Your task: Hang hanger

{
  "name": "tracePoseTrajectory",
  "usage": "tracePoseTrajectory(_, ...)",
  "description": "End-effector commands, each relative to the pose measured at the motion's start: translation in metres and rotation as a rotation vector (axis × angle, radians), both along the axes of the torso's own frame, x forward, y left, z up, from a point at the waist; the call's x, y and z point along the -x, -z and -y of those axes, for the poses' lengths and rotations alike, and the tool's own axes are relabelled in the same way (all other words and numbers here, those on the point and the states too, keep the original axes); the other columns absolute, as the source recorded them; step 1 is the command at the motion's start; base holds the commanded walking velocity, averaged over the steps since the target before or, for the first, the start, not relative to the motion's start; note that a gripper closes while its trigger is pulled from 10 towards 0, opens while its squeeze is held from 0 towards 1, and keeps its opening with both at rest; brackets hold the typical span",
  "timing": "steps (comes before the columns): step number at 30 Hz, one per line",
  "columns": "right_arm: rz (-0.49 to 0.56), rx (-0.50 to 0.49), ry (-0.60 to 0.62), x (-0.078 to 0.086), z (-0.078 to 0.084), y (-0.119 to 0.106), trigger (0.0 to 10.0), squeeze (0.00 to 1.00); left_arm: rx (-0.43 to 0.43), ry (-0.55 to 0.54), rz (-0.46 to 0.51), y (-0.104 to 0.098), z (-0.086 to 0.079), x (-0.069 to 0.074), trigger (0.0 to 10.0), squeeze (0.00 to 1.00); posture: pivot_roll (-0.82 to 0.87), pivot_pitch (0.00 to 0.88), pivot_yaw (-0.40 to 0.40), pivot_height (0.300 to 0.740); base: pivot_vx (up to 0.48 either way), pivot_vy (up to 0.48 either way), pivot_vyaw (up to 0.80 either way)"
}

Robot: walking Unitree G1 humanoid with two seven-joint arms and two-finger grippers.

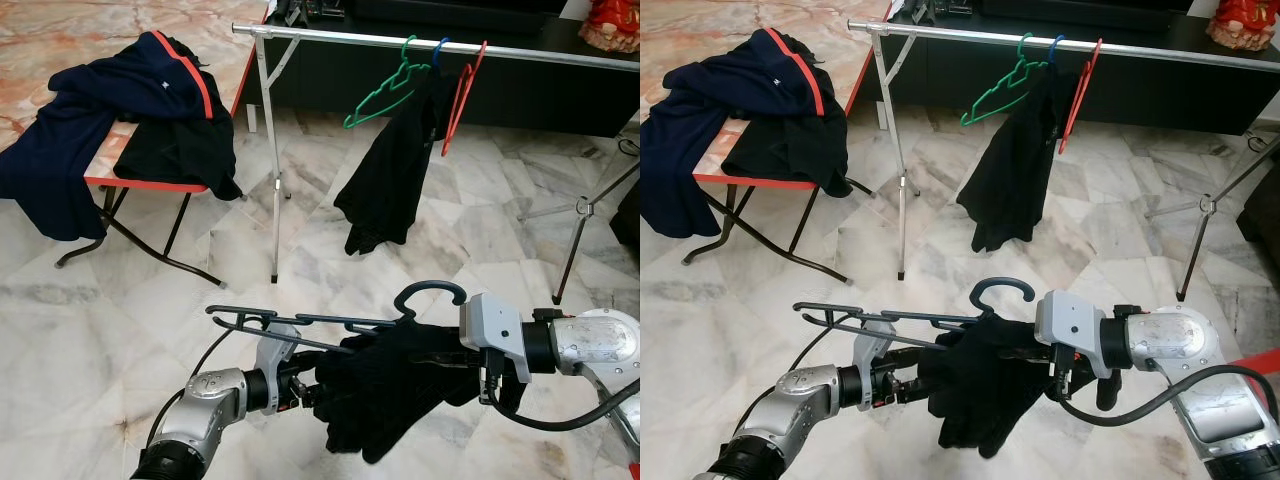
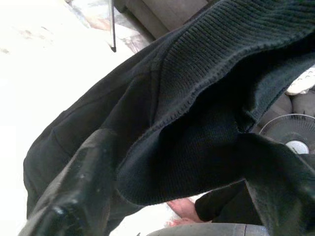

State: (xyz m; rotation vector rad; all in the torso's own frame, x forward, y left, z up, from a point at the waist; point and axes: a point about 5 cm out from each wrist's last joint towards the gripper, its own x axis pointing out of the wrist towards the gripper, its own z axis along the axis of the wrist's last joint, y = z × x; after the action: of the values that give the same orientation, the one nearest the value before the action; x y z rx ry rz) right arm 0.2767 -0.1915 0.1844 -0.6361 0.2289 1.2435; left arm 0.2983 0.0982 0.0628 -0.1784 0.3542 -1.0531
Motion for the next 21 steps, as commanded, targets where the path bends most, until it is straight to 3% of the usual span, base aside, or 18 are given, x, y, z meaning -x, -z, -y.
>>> tracePoseTrajectory(1,0.036,-0.008,-0.024,0.0010,-0.0055,-0.0083,0.0,0.00,0.025,-0.007,0.005,-0.0029,0.0028,-0.0013,0.0,0.00,-0.07,0.219,-0.089,0.740,0.000,0.000,0.00)
tracePoseTrajectory(9,0.038,-0.010,-0.023,0.0009,-0.0058,-0.0085,0.0,0.00,0.048,-0.036,0.008,-0.0060,0.0029,-0.0052,0.0,0.00,-0.07,0.220,-0.090,0.740,0.000,0.000,0.00)
tracePoseTrajectory(21,0.047,-0.013,-0.017,-0.0014,-0.0060,-0.0101,0.0,0.00,0.019,0.008,0.004,-0.0022,0.0022,-0.0004,0.0,0.00,-0.07,0.222,-0.092,0.740,0.000,0.000,0.00)
